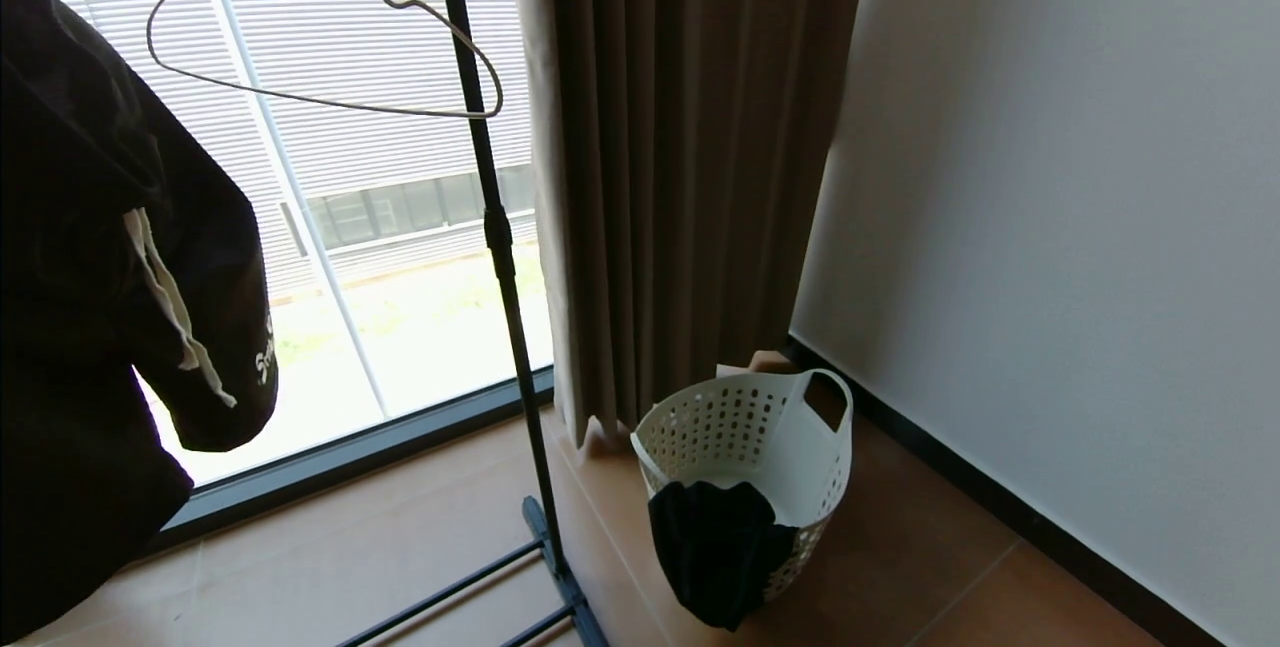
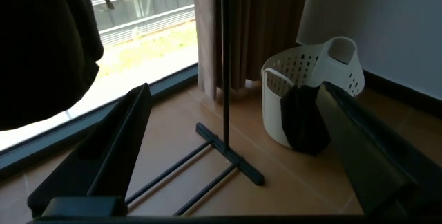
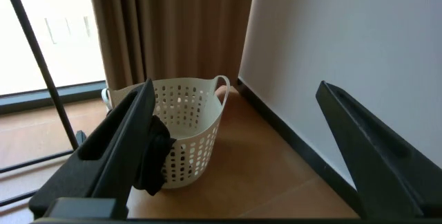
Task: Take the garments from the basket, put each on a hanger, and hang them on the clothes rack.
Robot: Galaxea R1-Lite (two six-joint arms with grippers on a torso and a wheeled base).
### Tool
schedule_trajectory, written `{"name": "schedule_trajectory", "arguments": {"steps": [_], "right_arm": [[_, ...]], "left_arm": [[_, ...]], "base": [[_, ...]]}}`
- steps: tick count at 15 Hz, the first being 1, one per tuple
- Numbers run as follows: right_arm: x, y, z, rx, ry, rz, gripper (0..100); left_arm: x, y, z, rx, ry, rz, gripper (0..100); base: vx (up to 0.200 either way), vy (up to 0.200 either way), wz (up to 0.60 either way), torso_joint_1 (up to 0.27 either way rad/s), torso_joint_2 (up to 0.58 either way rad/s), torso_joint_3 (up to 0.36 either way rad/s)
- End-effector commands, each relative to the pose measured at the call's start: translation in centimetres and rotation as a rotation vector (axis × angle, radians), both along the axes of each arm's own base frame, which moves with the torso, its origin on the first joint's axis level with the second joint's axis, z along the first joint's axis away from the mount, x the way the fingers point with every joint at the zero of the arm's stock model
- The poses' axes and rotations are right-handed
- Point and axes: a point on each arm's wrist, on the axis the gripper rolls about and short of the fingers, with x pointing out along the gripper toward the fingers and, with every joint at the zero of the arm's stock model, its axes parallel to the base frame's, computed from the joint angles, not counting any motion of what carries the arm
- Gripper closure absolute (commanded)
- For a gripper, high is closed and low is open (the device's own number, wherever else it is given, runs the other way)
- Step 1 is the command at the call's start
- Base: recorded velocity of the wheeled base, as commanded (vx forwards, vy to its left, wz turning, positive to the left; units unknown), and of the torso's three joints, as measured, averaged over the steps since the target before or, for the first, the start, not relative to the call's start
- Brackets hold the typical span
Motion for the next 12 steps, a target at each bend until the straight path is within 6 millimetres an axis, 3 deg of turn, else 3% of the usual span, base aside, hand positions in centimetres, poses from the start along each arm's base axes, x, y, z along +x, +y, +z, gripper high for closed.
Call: {"name": "schedule_trajectory", "arguments": {"steps": [1, 7, 12], "right_arm": [[0.01, 0.0, 0.0, -0.002, 0.002, 0.001, 0], [0.01, 0.0, 0.01, -0.002, 0.0, 0.001, 0], [0.01, 0.0, 0.01, 0.003, 0.0, 0.001, 0]], "left_arm": [[0.0, 0.0, 0.0, -0.001, 0.0, 0.001, 0], [0.01, -0.01, 0.01, 0.005, 0.001, -0.001, 0], [0.01, 0.0, -0.01, 0.005, 0.002, 0.001, 0]], "base": [[0.0, 0.0, 0.0, 0.0, 0.0, 0.0], [0.0, 0.0, 0.0, 0.0, 0.0, 0.0], [0.0, 0.0, 0.0, 0.003, 0.0, -0.153]]}}
